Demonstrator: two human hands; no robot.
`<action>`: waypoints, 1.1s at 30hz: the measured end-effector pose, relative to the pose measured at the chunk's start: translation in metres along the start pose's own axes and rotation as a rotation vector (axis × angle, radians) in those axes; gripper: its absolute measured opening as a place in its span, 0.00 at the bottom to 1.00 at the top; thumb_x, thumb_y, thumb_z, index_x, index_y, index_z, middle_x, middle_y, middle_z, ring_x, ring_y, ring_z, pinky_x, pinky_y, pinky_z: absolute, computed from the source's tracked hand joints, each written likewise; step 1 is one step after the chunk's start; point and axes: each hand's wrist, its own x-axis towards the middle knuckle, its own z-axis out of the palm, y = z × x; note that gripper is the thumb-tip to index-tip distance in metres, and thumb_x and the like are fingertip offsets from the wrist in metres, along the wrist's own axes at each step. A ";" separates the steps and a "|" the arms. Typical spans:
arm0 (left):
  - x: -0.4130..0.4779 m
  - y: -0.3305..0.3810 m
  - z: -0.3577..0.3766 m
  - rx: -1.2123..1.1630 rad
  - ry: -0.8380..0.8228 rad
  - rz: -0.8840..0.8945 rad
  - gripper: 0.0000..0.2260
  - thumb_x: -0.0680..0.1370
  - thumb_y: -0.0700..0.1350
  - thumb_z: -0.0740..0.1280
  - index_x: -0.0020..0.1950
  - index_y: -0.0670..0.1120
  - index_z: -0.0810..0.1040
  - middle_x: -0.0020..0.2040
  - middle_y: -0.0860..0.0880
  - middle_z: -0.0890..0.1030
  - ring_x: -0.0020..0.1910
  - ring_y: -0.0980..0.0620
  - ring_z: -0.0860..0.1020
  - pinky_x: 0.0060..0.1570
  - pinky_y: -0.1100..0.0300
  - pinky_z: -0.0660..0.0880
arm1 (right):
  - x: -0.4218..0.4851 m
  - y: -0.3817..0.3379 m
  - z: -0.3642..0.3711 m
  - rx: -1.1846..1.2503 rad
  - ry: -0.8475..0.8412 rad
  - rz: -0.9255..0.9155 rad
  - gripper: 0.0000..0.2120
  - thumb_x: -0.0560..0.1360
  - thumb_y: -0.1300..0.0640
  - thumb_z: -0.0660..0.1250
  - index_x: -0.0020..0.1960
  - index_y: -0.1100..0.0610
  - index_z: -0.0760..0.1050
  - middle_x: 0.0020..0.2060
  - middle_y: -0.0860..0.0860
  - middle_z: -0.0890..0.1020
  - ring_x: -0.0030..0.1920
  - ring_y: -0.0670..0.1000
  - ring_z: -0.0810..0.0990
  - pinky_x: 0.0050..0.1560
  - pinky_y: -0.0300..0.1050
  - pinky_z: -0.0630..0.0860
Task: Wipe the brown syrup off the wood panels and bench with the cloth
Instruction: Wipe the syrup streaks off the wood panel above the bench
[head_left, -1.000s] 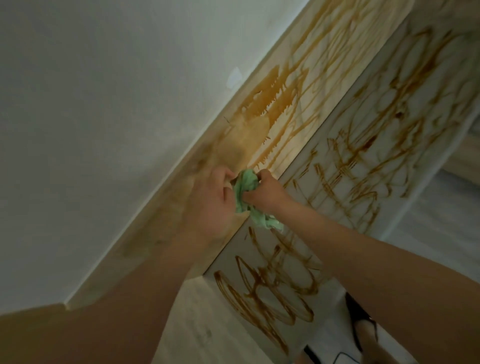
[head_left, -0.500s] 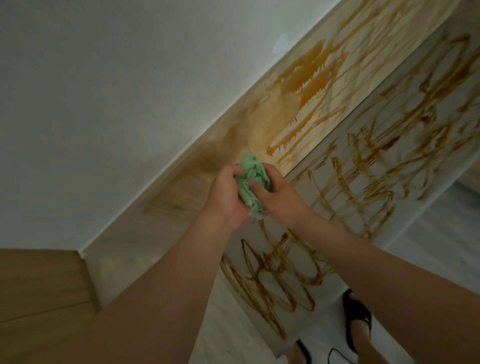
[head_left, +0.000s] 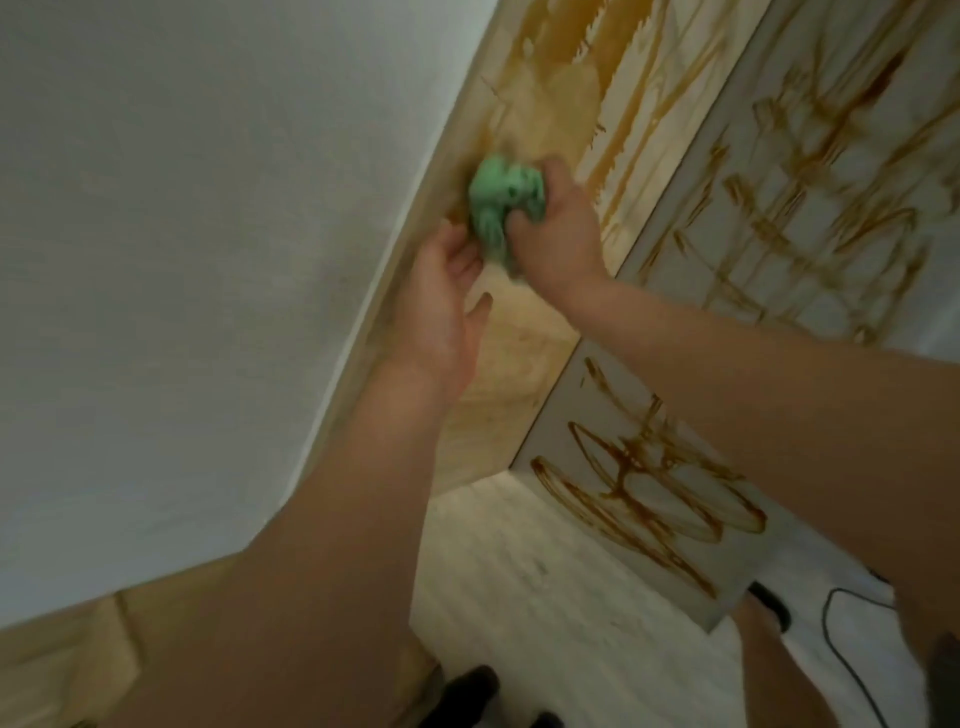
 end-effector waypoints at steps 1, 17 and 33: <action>0.000 0.002 -0.005 0.188 0.072 0.070 0.13 0.81 0.52 0.61 0.59 0.48 0.80 0.58 0.49 0.83 0.57 0.54 0.80 0.67 0.46 0.76 | 0.014 -0.006 0.000 0.019 0.088 0.007 0.16 0.78 0.61 0.62 0.66 0.54 0.71 0.56 0.56 0.76 0.44 0.46 0.75 0.48 0.47 0.78; 0.001 0.009 -0.028 1.105 0.510 0.625 0.08 0.82 0.43 0.59 0.44 0.45 0.71 0.34 0.52 0.70 0.35 0.49 0.67 0.37 0.59 0.55 | 0.015 -0.005 0.040 0.095 0.168 -0.208 0.27 0.78 0.65 0.62 0.76 0.55 0.66 0.65 0.58 0.64 0.52 0.51 0.75 0.57 0.41 0.77; 0.043 0.089 0.039 1.719 0.138 1.330 0.13 0.70 0.36 0.62 0.54 0.39 0.77 0.54 0.39 0.77 0.58 0.34 0.74 0.66 0.45 0.69 | 0.098 -0.012 -0.005 0.065 0.260 -0.216 0.34 0.75 0.66 0.61 0.80 0.50 0.65 0.81 0.58 0.54 0.80 0.61 0.55 0.80 0.58 0.59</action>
